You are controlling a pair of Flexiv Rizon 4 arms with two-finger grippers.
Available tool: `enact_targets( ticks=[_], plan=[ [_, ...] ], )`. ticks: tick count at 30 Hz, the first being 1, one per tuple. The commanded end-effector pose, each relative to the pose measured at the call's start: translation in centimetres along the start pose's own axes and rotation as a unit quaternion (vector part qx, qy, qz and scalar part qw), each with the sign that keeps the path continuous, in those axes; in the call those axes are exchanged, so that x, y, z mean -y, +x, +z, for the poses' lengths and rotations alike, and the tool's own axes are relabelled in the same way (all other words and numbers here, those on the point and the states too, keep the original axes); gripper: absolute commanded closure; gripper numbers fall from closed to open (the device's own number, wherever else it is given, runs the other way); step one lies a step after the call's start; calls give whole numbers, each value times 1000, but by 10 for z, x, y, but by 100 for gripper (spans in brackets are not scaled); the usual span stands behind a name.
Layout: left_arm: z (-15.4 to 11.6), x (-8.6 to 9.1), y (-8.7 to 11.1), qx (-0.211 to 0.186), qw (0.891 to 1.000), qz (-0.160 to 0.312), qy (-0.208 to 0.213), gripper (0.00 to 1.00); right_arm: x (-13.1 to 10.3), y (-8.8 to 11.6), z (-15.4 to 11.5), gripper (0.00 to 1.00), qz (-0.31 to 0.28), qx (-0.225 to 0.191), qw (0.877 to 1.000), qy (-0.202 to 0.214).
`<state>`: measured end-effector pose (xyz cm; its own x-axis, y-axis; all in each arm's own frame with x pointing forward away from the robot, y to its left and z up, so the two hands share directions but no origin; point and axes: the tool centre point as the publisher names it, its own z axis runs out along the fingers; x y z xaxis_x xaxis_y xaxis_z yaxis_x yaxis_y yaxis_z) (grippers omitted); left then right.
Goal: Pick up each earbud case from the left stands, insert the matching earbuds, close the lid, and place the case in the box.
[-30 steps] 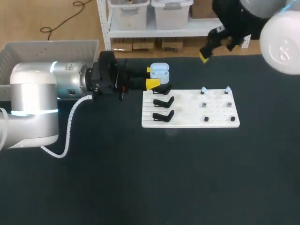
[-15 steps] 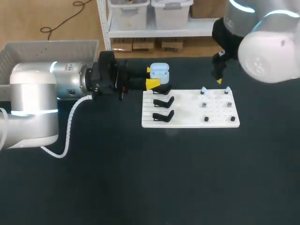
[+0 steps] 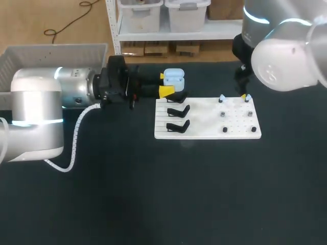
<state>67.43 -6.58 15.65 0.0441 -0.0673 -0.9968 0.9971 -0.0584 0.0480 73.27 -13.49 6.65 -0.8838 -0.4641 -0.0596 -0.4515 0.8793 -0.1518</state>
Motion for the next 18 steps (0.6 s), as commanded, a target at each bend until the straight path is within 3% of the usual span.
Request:
enact_targets(
  ticks=[1, 4, 7, 9, 13, 15, 18],
  plan=[
    [0, 1, 0, 1, 1000, 1, -2, 100, -3, -5, 12, 26, 2, -6, 1000, 1],
    [0, 1, 0, 1, 1000, 1, -2, 100, -5, -7, 19, 32, 6, -12, 1000, 1],
    [0, 1, 0, 1, 1000, 1, -2, 100, -6, -8, 23, 29, 9, -16, 1000, 2],
    [0, 1, 0, 1, 1000, 1, -2, 100, -5, -9, 26, 36, 13, -18, 1000, 3],
    [0, 1, 0, 1, 1000, 1, -2, 100, -4, -11, 30, 37, 21, -22, 999, 8],
    [0, 1, 0, 1, 1000, 1, -2, 100, -2, -12, 33, 50, 30, -21, 999, 11],
    [0, 1, 0, 1, 1000, 1, -2, 100, 1, -12, 38, 51, 39, -23, 999, 14]
  ],
)
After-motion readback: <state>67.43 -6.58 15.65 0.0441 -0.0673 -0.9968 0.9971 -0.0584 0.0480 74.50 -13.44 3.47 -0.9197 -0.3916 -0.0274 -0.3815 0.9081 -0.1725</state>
